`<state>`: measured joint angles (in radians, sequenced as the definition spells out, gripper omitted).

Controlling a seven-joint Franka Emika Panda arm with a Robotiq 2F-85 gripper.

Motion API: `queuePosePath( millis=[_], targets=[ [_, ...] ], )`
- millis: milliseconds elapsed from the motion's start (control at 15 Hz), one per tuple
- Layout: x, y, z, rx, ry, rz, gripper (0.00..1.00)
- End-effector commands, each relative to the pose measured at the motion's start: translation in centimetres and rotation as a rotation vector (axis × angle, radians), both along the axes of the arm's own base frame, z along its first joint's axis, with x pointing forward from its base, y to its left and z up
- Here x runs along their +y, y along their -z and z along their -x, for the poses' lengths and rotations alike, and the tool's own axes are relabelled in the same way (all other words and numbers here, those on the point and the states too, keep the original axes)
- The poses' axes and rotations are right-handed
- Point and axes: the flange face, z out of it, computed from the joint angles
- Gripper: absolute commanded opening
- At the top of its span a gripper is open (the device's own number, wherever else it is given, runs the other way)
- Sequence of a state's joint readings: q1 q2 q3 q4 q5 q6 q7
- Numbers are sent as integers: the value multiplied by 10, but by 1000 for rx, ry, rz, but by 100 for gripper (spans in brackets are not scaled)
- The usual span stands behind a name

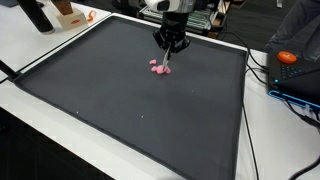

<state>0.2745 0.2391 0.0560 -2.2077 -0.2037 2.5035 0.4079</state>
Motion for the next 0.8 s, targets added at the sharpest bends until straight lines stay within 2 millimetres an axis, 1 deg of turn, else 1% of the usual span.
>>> queuePosePath(
  millis=[0, 267, 533, 733],
  targets=[
    [0, -36, 21, -57, -4, 54, 1],
    [4, -67, 28, -95, -15, 90, 1],
    [10, -88, 34, -87, -5, 113, 1],
    [18, -103, 40, -67, 0, 142, 1]
  ],
)
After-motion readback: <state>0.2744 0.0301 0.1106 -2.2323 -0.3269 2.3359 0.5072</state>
